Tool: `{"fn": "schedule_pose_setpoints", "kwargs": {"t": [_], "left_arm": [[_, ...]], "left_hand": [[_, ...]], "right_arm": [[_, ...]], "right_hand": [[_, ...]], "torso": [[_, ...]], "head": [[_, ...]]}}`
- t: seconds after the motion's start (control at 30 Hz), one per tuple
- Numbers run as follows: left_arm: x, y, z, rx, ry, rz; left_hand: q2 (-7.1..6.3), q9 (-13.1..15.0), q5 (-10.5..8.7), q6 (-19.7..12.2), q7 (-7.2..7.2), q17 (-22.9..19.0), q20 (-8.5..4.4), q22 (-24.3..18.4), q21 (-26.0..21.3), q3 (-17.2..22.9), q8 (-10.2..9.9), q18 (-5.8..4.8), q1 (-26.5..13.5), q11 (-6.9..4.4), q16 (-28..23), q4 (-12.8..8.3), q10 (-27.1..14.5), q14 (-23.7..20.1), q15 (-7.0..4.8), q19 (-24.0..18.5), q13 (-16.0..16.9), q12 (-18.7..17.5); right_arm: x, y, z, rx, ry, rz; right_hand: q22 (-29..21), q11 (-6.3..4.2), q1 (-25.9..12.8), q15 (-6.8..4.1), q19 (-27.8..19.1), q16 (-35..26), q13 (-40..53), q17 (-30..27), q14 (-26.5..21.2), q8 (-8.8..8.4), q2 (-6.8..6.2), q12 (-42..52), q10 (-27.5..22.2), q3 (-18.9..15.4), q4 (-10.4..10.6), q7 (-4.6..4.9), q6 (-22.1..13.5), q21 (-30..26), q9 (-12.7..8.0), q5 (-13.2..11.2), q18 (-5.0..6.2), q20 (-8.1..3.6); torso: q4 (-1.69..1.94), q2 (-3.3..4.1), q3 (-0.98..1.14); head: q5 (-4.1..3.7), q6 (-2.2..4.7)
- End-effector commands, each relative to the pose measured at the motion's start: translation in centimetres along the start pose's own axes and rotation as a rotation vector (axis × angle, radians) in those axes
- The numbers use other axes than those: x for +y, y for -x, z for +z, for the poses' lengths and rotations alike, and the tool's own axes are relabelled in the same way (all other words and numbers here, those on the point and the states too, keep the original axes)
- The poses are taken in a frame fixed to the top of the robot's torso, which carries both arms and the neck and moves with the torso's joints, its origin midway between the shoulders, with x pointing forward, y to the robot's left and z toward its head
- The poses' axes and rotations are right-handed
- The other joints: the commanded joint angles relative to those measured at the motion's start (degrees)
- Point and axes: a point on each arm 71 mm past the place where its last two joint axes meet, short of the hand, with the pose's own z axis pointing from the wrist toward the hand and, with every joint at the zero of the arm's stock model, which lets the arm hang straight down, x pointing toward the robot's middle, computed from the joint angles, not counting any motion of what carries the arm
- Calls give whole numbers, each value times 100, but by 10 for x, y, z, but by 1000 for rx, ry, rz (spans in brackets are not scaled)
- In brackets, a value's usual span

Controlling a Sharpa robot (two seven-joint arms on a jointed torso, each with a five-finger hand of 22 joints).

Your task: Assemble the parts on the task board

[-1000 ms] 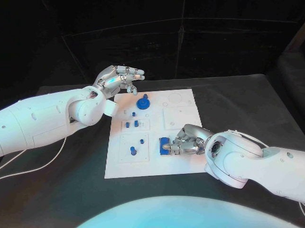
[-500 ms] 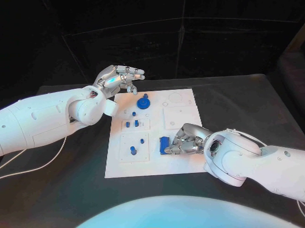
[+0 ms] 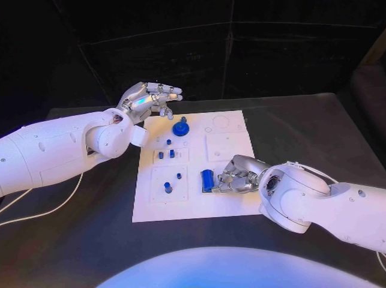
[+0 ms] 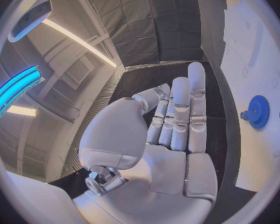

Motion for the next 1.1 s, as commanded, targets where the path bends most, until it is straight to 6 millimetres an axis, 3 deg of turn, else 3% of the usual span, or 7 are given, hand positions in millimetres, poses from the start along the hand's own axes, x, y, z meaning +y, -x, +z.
{"fn": "schedule_pose_setpoints", "kwargs": {"t": [0.03,0.23,0.3,0.4,0.53,0.9,1.1], "left_arm": [[-1,0,0,7,-4,-7],[-1,1,-1,3,-2,-5],[-1,1,-1,2,-2,-5],[-1,1,-1,2,-2,-5],[-2,2,-1,1,-2,-4],[-2,2,-2,-1,-3,-4],[-2,2,-1,-1,-4,-4]], "left_hand": [[2,7,1,-43,7,-8,-2,-8,-26,40,24,73,-41,-6,26,-4,-36,-36,-14,-34,-5,25],[1,7,2,-47,8,-11,-3,-7,-25,49,32,74,-36,-6,28,-15,-40,-39,-15,-37,-5,33],[1,7,2,-47,8,-11,-3,-7,-25,49,32,74,-36,-6,28,-15,-40,-39,-15,-37,-5,33],[1,7,2,-47,8,-11,-3,-7,-25,49,32,74,-36,-6,28,-15,-40,-39,-15,-37,-5,33],[1,7,3,-50,8,-13,-3,-6,-24,56,37,74,-31,-6,30,-23,-43,-41,-16,-38,-5,38],[1,7,3,-50,8,-13,-3,-6,-24,56,37,74,-31,-6,30,-23,-43,-41,-16,-38,-5,38],[1,7,3,-50,8,-13,-3,-6,-24,56,37,74,-31,-6,30,-23,-43,-41,-16,-38,-5,38]], "right_arm": [[-2,1,0,9,-2,-19],[-4,0,0,39,11,-23],[-4,0,0,43,15,-23],[-5,0,-1,43,20,-20],[-8,3,-4,27,24,-10],[-18,33,-22,-114,78,16],[-44,59,-31,-185,20,-51]], "right_hand": [[15,-18,1,-33,10,14,94,1505,596,-24,-46,-32,6,-72,16,9,57,25,7,-32,-90,-29],[3,12,-356,-7,-1,14,90,1505,596,-41,-297,-57,0,-374,168,38,55,15,25,-110,-89,-9],[-8,16,-464,-1,-8,14,81,1505,596,-46,-377,-78,-9,-491,220,40,50,9,35,-266,-86,-2],[-26,21,-513,2,-20,14,65,1505,596,-57,-416,-113,-25,-592,258,44,32,-2,50,-541,-82,3],[-22,22,-473,3,-19,14,63,1505,596,-59,-382,-121,-29,-588,247,45,27,-2,58,-553,-82,4],[-10,76,-108,41,-17,14,63,1505,596,-220,-146,-166,-48,-553,74,121,-161,-2,40,289,-84,33],[-39,96,-79,60,-31,14,-47,1505,596,-290,-69,-324,-117,-552,77,145,-201,-15,12,438,-79,51]], "torso": [[3,-1,2],[-9,-4,-3],[-10,-4,-1],[-4,-1,2],[1,-5,2],[-16,-4,9],[-15,0,-4]], "head": [[3,0],[0,-1],[-1,-3],[-6,-6],[-2,-3],[-28,32],[-124,68]]}}
